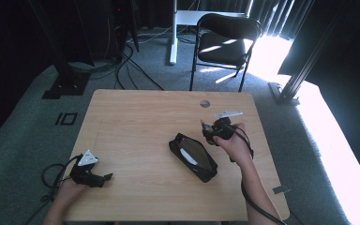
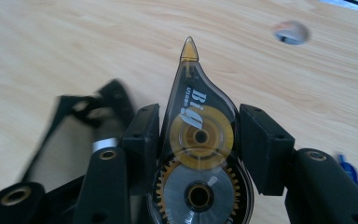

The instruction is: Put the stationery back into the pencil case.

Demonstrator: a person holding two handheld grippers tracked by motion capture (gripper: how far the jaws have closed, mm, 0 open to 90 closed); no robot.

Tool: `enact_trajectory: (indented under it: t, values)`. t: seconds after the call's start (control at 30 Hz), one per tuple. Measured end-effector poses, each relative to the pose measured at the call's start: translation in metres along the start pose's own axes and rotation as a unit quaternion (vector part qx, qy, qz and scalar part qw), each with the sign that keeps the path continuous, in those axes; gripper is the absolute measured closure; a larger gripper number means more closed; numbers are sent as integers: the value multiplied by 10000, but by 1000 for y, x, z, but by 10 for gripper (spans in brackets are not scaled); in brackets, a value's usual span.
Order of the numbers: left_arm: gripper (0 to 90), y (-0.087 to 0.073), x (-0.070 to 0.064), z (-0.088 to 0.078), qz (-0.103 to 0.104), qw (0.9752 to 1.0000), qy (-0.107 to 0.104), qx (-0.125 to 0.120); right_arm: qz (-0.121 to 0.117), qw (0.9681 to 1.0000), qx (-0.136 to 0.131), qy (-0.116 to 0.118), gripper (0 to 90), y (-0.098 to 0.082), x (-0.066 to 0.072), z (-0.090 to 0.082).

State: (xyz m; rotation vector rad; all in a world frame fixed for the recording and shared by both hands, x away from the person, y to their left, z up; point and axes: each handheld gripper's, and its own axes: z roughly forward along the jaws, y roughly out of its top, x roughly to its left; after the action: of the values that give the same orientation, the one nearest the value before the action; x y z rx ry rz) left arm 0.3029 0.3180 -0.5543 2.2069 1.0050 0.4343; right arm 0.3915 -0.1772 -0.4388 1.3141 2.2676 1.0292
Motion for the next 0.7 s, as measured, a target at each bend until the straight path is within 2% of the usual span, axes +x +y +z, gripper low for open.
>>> enact_trajectory:
  t: [0.17, 0.37, 0.4, 0.5, 0.7]
  values:
    - [16, 0, 0, 0, 2, 10000, 1, 0, -150, 9995, -81, 258, 497, 1, 18, -9]
    - [16, 0, 0, 0, -1, 10000, 1, 0, -398, 9980, 35, 486, 498, -1, 41, -4]
    - [16, 0, 0, 0, 1, 10000, 2, 3, -398, 9980, 35, 486, 498, -1, 41, -4]
    - [16, 0, 0, 0, -5, 10000, -2, 0, -462, 9973, 129, 563, 498, -4, 47, 1]
    - [15, 0, 0, 0, 0, 10000, 0, 1, -559, 9955, 493, 582, 498, -14, 55, 20]
